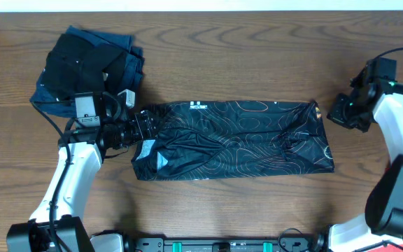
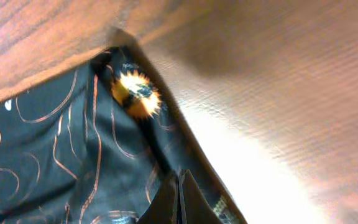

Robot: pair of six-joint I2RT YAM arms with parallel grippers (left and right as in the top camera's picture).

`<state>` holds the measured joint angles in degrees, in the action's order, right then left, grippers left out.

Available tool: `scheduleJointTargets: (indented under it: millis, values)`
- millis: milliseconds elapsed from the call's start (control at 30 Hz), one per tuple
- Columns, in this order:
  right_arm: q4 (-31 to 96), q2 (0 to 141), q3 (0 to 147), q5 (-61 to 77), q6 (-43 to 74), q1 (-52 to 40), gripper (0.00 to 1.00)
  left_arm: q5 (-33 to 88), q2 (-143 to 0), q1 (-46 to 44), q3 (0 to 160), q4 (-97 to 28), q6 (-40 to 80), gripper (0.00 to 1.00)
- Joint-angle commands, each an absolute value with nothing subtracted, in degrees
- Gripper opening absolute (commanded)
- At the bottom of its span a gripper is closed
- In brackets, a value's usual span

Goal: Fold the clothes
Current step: 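Fold the strip's right end leftward toward the left gripper with the right gripper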

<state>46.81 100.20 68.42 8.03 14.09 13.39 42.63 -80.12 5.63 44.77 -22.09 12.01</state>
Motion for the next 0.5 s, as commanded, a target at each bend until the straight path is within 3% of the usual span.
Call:
scheduleJointTargets:
  millis: [0,133,300,467]
  values:
    - [44.9,103.9,66.0,11.3,15.5,13.3,0.01,42.4,-79.3,5.8,44.8,-22.2,11.4,0.77]
    - [43.2,107.6,65.0,15.3,15.9,12.3,0.01,42.4,-79.3,5.8,44.8,-22.2,11.4,0.77]
    - [38.5,108.6,64.7,41.8,6.5,9.2,0.01,42.4,-79.3,5.8,44.8,-22.2,11.4,0.77]
    - [34.9,107.4,64.7,49.2,6.6,7.5,0.01,42.4,-79.3,5.8,44.8,-22.2,11.5,0.77]
